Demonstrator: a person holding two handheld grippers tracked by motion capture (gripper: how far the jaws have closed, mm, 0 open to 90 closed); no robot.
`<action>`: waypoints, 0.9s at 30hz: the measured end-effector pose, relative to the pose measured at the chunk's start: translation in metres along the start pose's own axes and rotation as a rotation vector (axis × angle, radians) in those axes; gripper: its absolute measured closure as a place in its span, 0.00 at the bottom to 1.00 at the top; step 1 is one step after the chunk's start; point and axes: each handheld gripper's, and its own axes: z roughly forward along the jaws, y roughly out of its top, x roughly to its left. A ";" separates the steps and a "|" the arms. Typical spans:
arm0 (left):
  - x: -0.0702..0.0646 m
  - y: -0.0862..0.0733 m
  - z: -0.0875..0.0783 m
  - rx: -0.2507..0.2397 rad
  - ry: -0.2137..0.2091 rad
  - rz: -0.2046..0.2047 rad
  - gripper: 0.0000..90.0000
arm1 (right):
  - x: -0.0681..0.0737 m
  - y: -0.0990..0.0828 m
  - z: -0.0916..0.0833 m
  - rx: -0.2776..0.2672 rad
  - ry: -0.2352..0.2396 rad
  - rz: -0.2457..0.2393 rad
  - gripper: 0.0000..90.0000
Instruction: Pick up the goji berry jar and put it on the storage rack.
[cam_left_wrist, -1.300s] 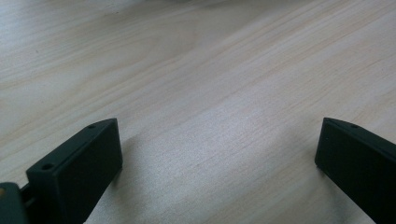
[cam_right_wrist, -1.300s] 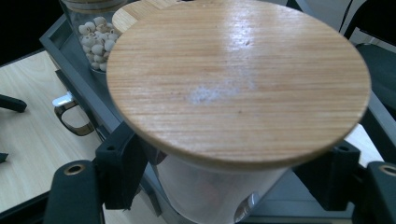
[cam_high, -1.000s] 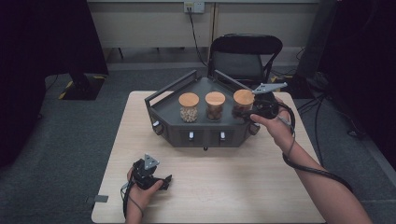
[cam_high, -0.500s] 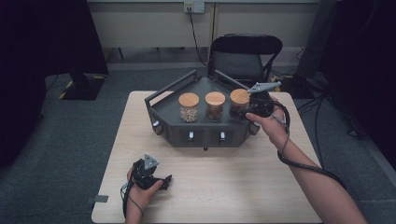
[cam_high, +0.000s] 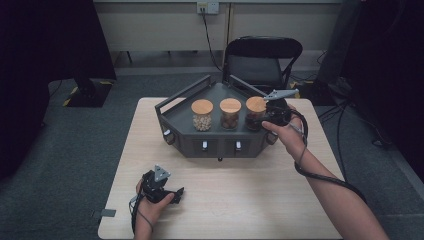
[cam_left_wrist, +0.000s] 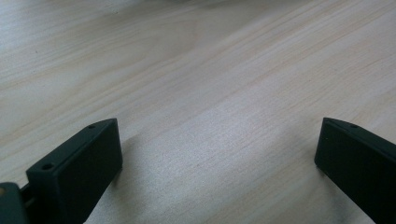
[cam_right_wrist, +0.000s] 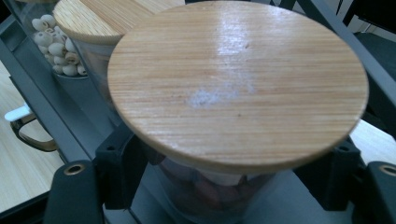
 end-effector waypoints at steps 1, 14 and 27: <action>0.000 0.000 0.000 0.000 0.000 0.000 0.00 | 0.000 -0.001 0.001 0.000 0.000 0.001 0.28; 0.000 0.000 0.000 0.000 0.000 0.000 0.00 | -0.003 -0.003 0.007 0.010 -0.005 0.013 0.28; 0.000 0.000 0.000 0.000 0.000 0.000 0.00 | -0.003 -0.005 0.009 0.006 -0.011 0.012 0.28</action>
